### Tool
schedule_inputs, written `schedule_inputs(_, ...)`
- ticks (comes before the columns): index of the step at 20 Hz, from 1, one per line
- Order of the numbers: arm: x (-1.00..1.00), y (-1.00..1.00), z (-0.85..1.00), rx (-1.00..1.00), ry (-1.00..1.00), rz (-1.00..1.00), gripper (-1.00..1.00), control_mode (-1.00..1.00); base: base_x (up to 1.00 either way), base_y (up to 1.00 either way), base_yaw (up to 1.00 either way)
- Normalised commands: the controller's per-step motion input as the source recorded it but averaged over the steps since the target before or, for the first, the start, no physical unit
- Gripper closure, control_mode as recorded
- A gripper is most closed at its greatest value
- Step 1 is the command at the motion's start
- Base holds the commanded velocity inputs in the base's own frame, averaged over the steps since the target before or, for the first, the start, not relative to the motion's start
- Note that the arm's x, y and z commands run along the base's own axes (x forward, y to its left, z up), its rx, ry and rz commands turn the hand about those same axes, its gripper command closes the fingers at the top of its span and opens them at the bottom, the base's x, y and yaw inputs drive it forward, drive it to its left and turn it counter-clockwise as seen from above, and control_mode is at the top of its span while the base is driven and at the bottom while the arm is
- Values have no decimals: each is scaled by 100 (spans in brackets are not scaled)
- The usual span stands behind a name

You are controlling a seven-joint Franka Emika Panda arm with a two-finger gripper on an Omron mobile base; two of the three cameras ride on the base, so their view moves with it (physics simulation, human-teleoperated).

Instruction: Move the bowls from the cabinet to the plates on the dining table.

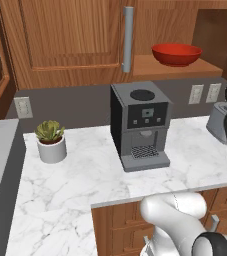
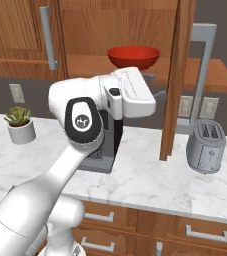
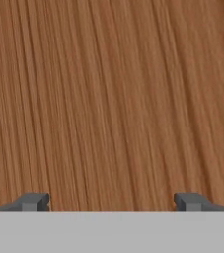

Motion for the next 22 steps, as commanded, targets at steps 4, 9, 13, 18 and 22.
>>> schedule_inputs(4, 0, -37, -1, 0, -1, 11, -100, -100, 0, 0, 0)
schedule_inputs(9, 0, -35, -4, 0, 0, 11, -100, -100, 0, 0, 0)
schedule_inputs(13, 0, -32, -7, 1, 0, 11, -100, -100, 0, 0, 0)
schedule_inputs(18, 16, -23, -6, 3, 0, 9, -100, -100, 0, 0, 0)
schedule_inputs(22, -23, 32, 0, -2, -5, 1, -100, -100, 0, 0, 0)
